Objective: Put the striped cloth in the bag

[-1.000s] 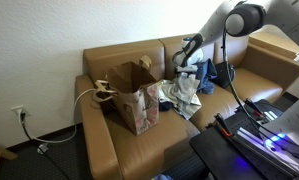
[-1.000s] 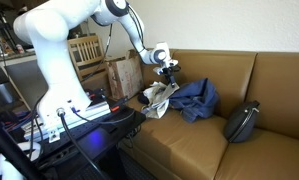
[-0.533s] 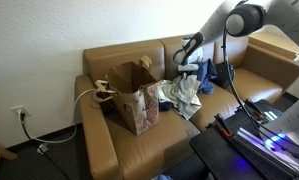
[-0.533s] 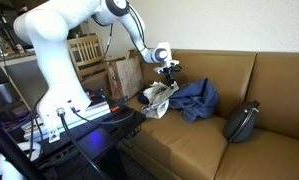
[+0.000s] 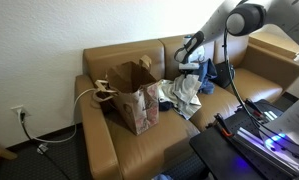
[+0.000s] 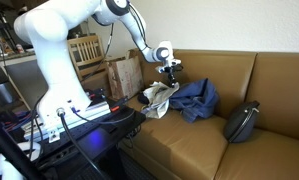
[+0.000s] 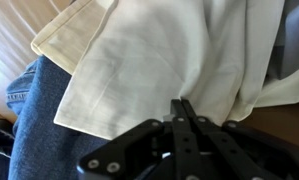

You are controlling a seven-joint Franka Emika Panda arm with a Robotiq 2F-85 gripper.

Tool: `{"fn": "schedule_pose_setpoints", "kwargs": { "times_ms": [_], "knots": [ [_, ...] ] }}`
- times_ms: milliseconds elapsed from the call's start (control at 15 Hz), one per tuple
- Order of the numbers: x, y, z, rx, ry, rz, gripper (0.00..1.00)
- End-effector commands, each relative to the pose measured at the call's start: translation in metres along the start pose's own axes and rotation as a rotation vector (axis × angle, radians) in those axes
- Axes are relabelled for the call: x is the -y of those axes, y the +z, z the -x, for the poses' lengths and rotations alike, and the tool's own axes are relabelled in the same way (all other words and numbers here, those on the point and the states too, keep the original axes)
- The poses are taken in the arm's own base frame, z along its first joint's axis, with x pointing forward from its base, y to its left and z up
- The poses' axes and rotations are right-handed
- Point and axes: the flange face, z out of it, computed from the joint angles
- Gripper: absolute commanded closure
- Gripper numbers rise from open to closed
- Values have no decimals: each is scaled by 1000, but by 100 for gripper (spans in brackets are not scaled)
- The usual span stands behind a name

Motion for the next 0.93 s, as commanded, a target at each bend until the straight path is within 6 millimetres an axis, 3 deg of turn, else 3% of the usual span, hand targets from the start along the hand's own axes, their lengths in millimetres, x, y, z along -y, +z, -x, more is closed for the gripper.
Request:
{"fn": "schedule_pose_setpoints", "kwargs": {
  "times_ms": [0,400,667,867],
  "knots": [
    [-22,-45,-15,40,22,-84,100],
    [-44,-165,-18,-63,-163,-305,100],
    [-54,-256,-4,-201,-318,-406,100],
    [-59,-320,22,-184,-441,-508,100]
  ]
}}
